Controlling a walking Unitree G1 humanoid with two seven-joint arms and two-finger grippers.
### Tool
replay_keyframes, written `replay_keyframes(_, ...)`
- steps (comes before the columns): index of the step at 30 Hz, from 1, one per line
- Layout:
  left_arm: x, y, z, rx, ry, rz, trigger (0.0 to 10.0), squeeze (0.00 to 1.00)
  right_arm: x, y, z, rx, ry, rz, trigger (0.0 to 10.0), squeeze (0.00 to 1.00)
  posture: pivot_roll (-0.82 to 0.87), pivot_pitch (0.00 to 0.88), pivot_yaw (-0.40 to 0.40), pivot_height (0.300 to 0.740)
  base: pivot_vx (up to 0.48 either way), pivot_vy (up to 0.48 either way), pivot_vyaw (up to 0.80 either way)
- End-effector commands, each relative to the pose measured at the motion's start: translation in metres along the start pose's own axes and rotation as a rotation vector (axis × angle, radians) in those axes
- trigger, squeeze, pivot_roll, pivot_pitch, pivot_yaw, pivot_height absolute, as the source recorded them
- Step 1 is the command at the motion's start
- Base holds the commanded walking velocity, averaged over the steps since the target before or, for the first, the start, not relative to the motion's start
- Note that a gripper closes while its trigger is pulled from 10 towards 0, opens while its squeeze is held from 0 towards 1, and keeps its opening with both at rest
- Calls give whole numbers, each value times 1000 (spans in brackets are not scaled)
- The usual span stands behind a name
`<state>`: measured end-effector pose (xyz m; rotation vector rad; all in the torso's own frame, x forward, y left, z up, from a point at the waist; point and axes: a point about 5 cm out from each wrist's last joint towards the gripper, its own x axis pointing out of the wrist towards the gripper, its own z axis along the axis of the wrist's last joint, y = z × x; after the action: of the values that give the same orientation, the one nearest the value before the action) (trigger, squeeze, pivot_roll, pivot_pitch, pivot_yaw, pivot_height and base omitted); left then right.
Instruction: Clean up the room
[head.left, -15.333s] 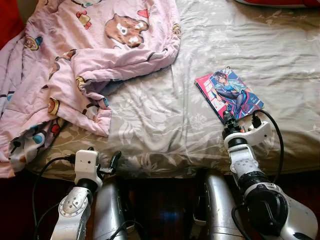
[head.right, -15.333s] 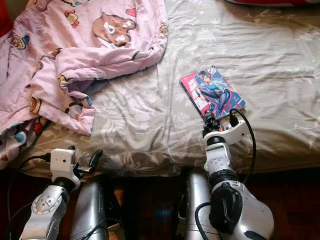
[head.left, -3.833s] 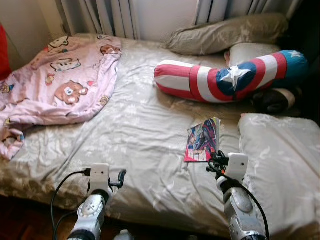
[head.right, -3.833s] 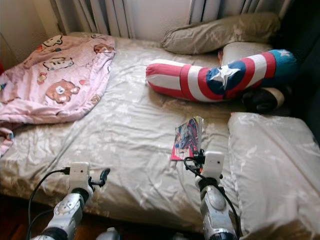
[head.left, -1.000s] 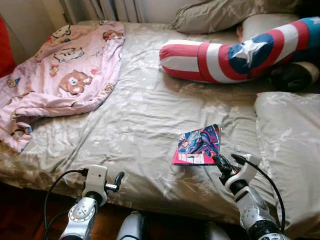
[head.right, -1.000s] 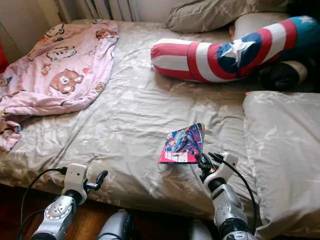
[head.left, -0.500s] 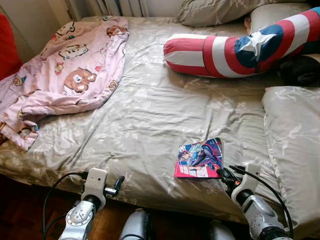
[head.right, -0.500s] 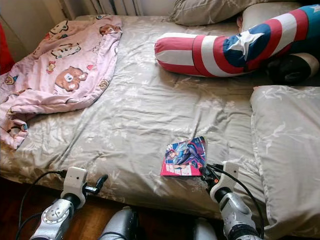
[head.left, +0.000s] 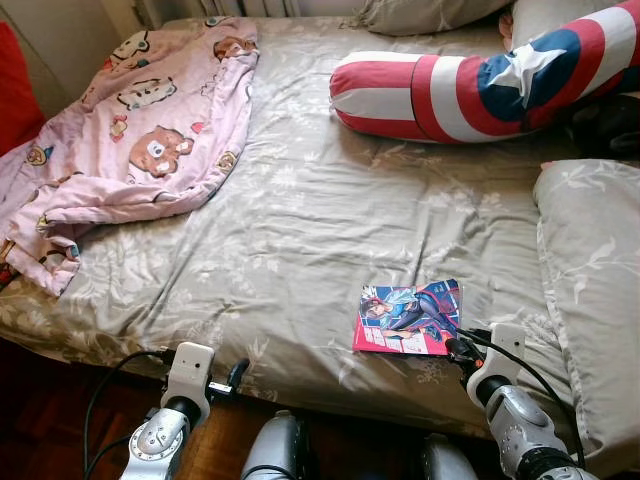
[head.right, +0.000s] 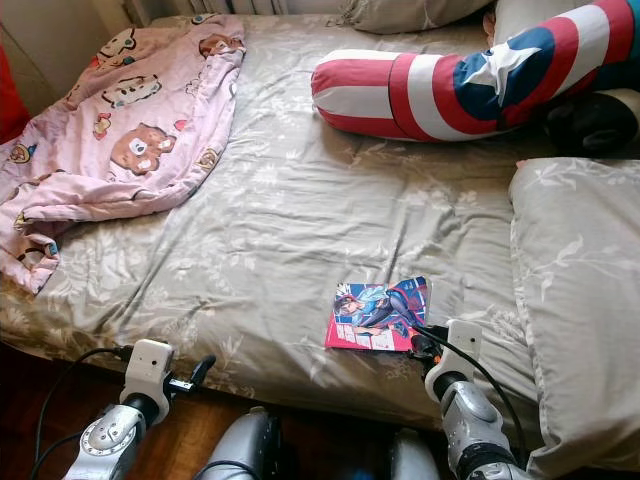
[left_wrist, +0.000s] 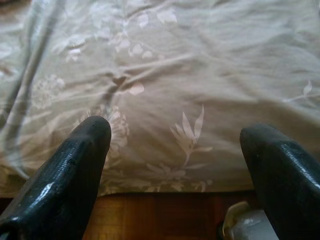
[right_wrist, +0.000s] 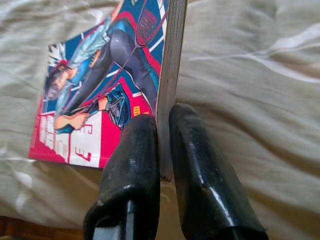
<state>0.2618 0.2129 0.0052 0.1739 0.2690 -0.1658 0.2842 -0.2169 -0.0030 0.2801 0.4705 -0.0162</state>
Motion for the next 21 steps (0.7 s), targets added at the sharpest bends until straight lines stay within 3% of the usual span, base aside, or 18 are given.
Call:
replay_keyframes(1, -7, 5, -9, 15, 44, 2, 10000, 0, -5, -5, -13, -1, 39, -37, 10000, 0, 152, 266, 106, 654, 0, 0, 0)
replay_keyframes(2, -7, 6, -9, 16, 45, 4, 10000, 0, -5, -6, -14, 0, 41, -40, 10000, 365, 152, 270, 106, 654, 0, 0, 0)
replay_keyframes(3, -7, 6, -9, 16, 45, 4, 10000, 0, -5, -6, -14, 0, 41, -41, 10000, 506, 152, 270, 106, 654, 0, 0, 0)
replay_keyframes(4, -7, 5, -9, 16, 46, 5, 10000, 0, -6, -7, -14, -1, 41, -45, 10000, 816, 152, 271, 107, 654, 0, 0, 0)
replay_keyframes(5, -7, 5, -9, 15, 47, 5, 10000, 0, -6, -8, -13, -1, 39, -52, 10000, 863, 153, 272, 108, 654, 0, 0, 0)
replay_keyframes(11, -7, 1, -10, 11, 49, 0, 10000, 0, -8, -19, -8, -11, 20, -115, 10000, 843, 150, 277, 109, 654, 0, 0, 0)
replay_keyframes(15, -5, -1, -9, 7, 47, -2, 10000, 0, -9, -29, 2, -17, -21, -200, 10000, 761, 148, 273, 106, 654, 0, 0, 0)
replay_keyframes(16, -4, -1, -9, 5, 46, -3, 10000, 0, -9, -29, 4, -23, -33, -202, 10000, 439, 146, 270, 104, 654, 0, 0, 0)
replay_keyframes(17, -4, -2, -8, 5, 46, -3, 10000, 0, -8, -29, 6, -29, -42, -200, 10000, 0, 144, 268, 103, 654, 0, 0, 0)
replay_keyframes(21, 0, -4, -7, 0, 51, -2, 10000, 0, -5, -15, 9, -119, -85, -115, 10000, 0, 131, 251, 94, 654, 0, 0, 0)
